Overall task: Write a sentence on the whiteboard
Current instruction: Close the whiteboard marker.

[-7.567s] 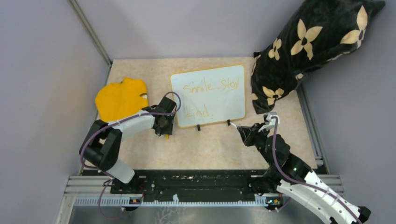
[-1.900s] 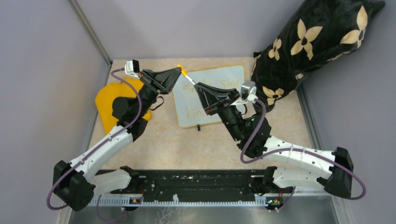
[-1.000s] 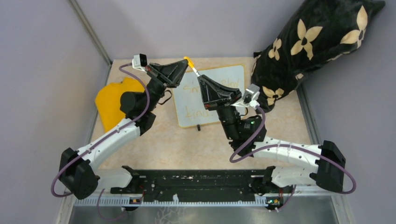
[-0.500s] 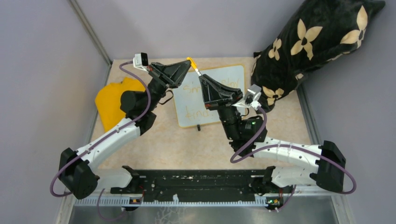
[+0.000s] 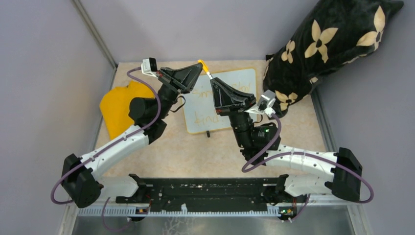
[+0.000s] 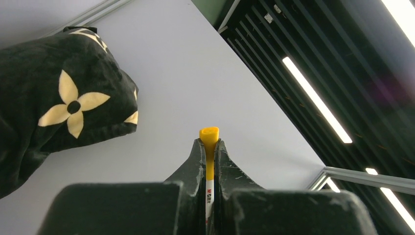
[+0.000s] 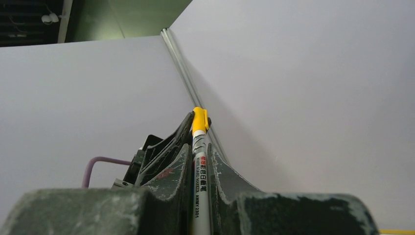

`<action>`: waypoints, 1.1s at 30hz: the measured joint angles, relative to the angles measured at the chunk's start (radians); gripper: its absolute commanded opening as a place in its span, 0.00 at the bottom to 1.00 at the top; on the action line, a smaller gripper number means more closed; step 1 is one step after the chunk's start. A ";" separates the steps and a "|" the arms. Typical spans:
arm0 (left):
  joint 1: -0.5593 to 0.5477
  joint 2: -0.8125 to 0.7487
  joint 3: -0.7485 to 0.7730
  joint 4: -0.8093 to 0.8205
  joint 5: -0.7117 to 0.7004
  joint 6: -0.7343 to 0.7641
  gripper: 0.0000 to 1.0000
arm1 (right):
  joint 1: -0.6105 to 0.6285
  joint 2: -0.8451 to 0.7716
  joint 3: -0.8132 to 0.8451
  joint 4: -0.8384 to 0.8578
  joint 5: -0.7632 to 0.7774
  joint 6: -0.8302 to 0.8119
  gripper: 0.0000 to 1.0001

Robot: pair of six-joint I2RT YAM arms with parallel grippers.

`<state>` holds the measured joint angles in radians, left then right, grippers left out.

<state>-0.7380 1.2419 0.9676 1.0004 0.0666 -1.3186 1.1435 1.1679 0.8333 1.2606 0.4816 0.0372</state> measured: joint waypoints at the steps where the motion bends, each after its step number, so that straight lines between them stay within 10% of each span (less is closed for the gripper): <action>1: -0.006 0.001 0.000 0.002 -0.008 0.003 0.00 | 0.000 0.000 0.000 0.004 0.002 -0.002 0.00; 33: -0.149 0.055 0.035 0.060 -0.230 0.085 0.00 | 0.012 0.010 0.019 0.053 0.029 -0.079 0.00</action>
<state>-0.8871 1.2968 1.0023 1.0599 -0.1638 -1.2331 1.1553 1.1782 0.8524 1.3136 0.5102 -0.0414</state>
